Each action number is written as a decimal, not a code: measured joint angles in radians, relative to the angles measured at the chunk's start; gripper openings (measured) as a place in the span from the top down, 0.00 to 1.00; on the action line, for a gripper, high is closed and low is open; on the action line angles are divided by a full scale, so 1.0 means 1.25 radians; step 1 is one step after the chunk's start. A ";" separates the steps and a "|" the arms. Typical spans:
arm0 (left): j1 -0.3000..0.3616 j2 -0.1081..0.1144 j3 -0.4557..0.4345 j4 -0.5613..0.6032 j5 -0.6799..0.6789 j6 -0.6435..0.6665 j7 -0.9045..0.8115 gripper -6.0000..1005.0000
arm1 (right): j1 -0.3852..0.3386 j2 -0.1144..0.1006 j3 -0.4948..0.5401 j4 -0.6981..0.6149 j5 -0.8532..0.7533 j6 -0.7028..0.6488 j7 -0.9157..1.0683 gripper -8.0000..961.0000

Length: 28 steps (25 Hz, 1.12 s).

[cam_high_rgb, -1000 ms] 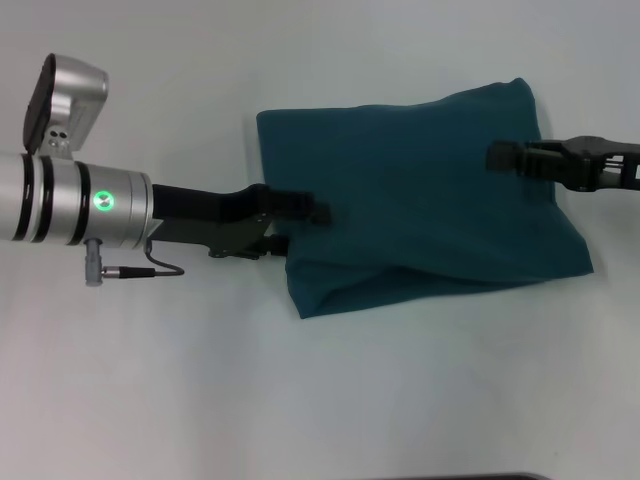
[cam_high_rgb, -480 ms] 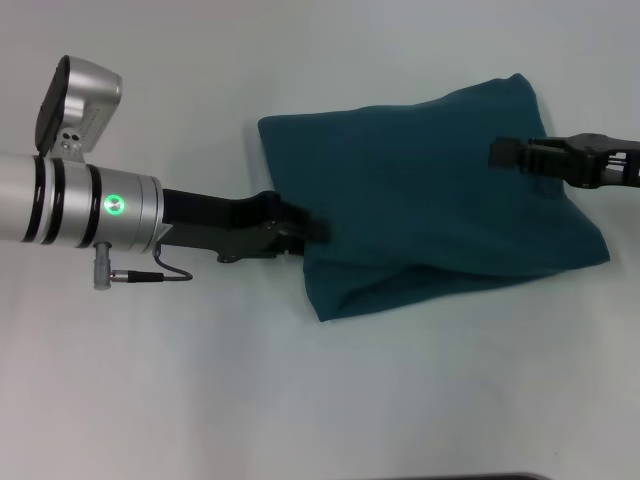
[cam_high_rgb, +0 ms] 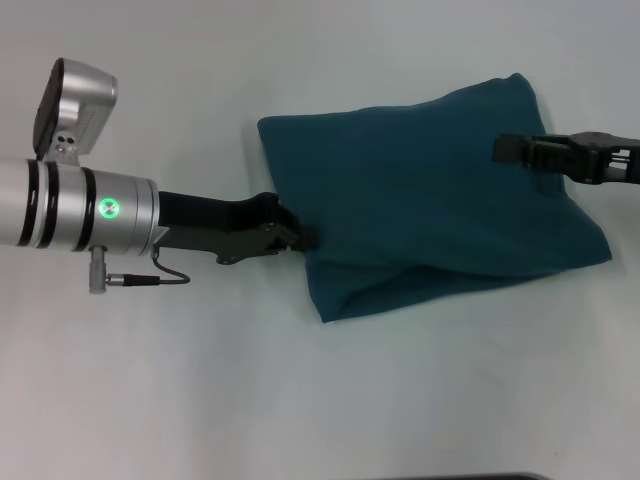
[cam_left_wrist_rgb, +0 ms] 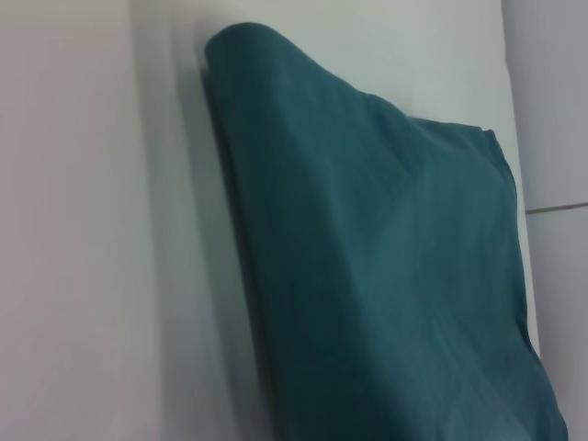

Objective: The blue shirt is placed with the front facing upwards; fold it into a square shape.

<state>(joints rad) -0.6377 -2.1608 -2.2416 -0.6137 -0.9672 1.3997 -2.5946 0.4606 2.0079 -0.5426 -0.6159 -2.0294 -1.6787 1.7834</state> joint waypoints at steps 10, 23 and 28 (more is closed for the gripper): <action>0.022 0.008 -0.011 -0.009 -0.001 0.025 0.010 0.98 | 0.001 0.000 0.001 0.001 0.000 0.001 0.002 0.74; 0.133 0.080 -0.065 -0.057 0.000 0.092 0.006 0.98 | 0.006 0.000 0.001 0.001 0.000 0.003 0.009 0.74; 0.153 0.097 -0.089 -0.059 0.006 0.101 0.007 0.98 | 0.004 0.000 0.005 0.000 0.000 0.004 0.009 0.74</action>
<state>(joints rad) -0.4458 -2.0396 -2.3524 -0.6872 -0.9594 1.5263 -2.5860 0.4654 2.0079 -0.5357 -0.6155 -2.0295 -1.6739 1.7947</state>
